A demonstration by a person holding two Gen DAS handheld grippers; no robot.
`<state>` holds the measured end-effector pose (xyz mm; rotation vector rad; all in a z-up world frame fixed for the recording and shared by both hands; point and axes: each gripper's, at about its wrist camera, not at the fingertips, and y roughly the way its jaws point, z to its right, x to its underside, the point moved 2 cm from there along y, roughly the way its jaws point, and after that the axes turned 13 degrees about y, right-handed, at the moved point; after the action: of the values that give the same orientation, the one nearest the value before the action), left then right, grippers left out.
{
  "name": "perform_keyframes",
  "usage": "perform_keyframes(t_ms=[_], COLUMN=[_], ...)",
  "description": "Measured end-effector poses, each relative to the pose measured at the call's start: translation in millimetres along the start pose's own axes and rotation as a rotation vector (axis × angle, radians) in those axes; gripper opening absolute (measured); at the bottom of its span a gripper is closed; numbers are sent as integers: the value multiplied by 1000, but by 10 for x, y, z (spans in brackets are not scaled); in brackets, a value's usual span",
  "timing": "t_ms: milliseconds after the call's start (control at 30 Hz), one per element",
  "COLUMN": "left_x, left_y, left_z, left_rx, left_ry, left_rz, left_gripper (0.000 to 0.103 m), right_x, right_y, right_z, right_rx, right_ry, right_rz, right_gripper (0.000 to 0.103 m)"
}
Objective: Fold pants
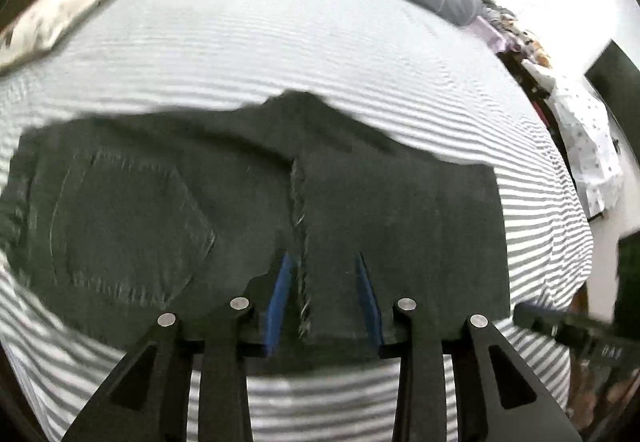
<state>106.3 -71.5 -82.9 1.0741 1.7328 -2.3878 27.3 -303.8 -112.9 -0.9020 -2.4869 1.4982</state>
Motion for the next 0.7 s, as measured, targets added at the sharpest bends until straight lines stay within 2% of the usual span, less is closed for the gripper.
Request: perform_keyframes(t_ms=[67, 333, 500, 700], left_x=[-20, 52, 93, 107], left_y=[91, 516, 619, 624], left_z=[88, 167, 215, 191], left_rx=[4, -11, -36, -27], left_ry=[33, 100, 165, 166], left_rz=[-2, -90, -85, -75], left_gripper=[36, 36, 36, 36], right_x=[-228, -909, -1061, -1030], right_y=[80, 558, 859, 844], right_z=[-77, -205, -126, -186], right_rx=[52, 199, 228, 235], right_ry=[-41, -107, -88, -106], right_rz=[50, 89, 66, 76], right_gripper=[43, 43, 42, 43])
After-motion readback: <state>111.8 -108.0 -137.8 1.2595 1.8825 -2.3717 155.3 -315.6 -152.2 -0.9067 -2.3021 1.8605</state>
